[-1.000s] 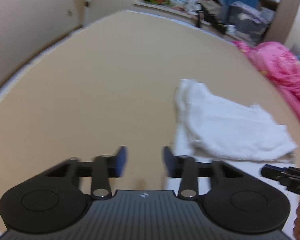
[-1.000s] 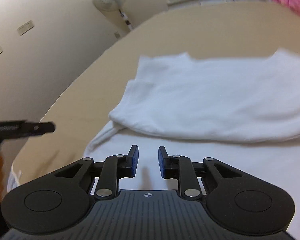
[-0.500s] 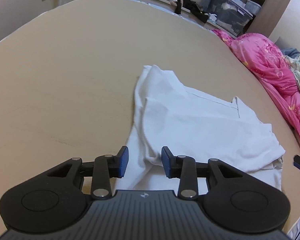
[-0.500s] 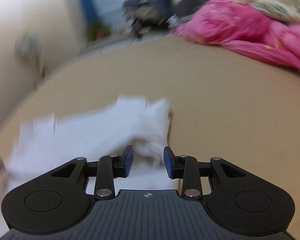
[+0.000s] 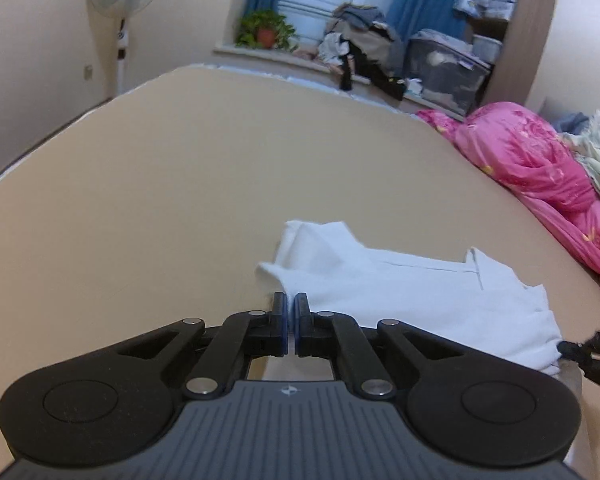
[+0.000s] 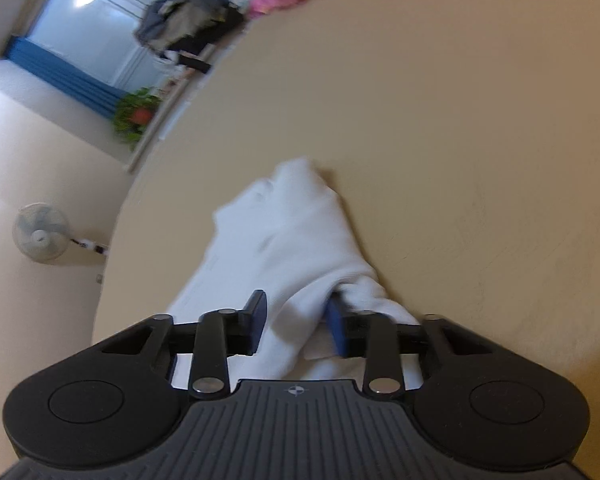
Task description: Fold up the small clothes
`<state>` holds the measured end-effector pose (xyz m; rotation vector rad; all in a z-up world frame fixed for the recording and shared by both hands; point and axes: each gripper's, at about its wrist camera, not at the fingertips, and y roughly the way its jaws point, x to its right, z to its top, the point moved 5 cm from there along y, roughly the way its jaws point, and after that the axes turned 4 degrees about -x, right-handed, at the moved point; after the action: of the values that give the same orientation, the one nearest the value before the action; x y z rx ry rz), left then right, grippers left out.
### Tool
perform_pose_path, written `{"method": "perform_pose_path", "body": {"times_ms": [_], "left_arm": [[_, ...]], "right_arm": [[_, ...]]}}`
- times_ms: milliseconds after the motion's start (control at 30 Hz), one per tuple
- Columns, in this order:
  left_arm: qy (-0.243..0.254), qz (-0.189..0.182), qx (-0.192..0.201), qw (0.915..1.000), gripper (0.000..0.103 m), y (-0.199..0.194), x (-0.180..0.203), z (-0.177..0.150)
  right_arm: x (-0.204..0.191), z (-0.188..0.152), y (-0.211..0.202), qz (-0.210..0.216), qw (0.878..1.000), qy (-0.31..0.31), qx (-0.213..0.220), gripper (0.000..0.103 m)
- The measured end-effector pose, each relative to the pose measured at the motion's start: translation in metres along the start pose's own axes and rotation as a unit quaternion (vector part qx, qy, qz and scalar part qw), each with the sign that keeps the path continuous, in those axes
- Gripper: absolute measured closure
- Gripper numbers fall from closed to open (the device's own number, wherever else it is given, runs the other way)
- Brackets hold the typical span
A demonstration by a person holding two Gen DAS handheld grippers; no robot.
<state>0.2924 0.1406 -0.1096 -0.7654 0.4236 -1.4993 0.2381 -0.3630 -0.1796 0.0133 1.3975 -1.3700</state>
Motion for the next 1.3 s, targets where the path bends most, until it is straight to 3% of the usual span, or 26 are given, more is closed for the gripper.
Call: {"method": "perform_pose_path", "body": {"times_ms": [167, 300, 333, 367, 433, 500, 567, 633, 733, 767, 800, 833, 933, 1000, 1033, 1100, 1200, 1300], "left_arm": [[0.019, 0.013, -0.086, 0.996, 0.099, 0.035, 0.005, -0.018], [0.015, 0.016, -0.083, 0.9963, 0.098, 0.032, 0.004, -0.015], [0.01, 0.015, -0.084, 0.9963, 0.098, 0.032, 0.002, -0.015], [0.009, 0.018, -0.084, 0.9963, 0.098, 0.031, 0.002, -0.015], [0.008, 0.015, -0.087, 0.9961, 0.092, 0.032, 0.001, -0.016], [0.002, 0.014, -0.087, 0.9961, 0.086, 0.032, -0.001, -0.014], [-0.004, 0.015, -0.088, 0.996, 0.085, 0.033, -0.003, -0.014], [-0.011, 0.013, -0.089, 0.9959, 0.082, 0.034, -0.006, -0.014], [-0.015, 0.008, -0.097, 0.9951, 0.083, 0.039, -0.006, -0.017], [-0.012, 0.006, -0.102, 0.9947, 0.085, 0.041, -0.004, -0.018], [-0.005, 0.007, -0.101, 0.9948, 0.101, 0.042, -0.003, -0.018], [0.005, 0.014, -0.093, 0.9955, 0.1, 0.041, -0.001, -0.017], [0.022, 0.014, -0.084, 0.9961, 0.1, 0.036, 0.005, -0.017], [0.037, 0.034, -0.105, 0.9932, 0.1, 0.042, 0.005, -0.023], [0.032, 0.035, -0.116, 0.9921, 0.096, 0.045, 0.002, -0.024], [0.013, 0.039, -0.108, 0.9933, 0.095, 0.041, -0.005, -0.019], [0.003, 0.026, -0.054, 0.9982, 0.093, 0.021, -0.008, -0.002], [-0.01, -0.012, -0.05, 0.9986, 0.093, 0.019, -0.005, -0.002]], "right_arm": [[0.012, -0.014, -0.038, -0.017, 0.996, 0.074, 0.037, 0.103], [0.044, -0.023, -0.049, -0.16, 0.98, 0.118, 0.011, 0.103], [0.045, -0.021, -0.056, -0.154, 0.978, 0.136, 0.028, 0.103], [0.034, -0.015, -0.059, -0.142, 0.982, 0.116, 0.049, 0.102], [-0.007, 0.002, -0.056, -0.106, 0.99, 0.008, 0.09, 0.1], [-0.04, 0.017, -0.035, -0.06, 0.993, -0.065, 0.082, 0.094], [-0.054, 0.032, -0.007, -0.046, 0.994, -0.08, 0.062, 0.064], [-0.061, 0.049, 0.03, -0.061, 0.992, -0.101, 0.043, 0.057], [-0.064, 0.064, 0.077, -0.09, 0.988, -0.125, 0.005, 0.058], [-0.069, 0.068, 0.086, -0.091, 0.986, -0.139, 0.002, 0.071], [-0.068, 0.07, 0.085, -0.088, 0.984, -0.158, 0.006, 0.093], [-0.075, 0.077, 0.086, -0.09, 0.98, -0.178, 0.015, 0.1], [-0.073, 0.104, 0.076, -0.086, 0.984, -0.143, 0.067, 0.1], [-0.07, 0.113, 0.08, -0.121, 0.977, -0.149, 0.098, 0.102], [-0.068, 0.116, 0.083, -0.145, 0.971, -0.163, 0.1, 0.101], [-0.065, 0.117, 0.082, -0.146, 0.972, -0.164, 0.081, 0.099], [-0.082, 0.101, 0.044, -0.096, 0.97, -0.195, 0.113, 0.098], [-0.101, 0.051, 0.025, -0.01, 0.963, -0.264, 0.061, 0.098]]}}
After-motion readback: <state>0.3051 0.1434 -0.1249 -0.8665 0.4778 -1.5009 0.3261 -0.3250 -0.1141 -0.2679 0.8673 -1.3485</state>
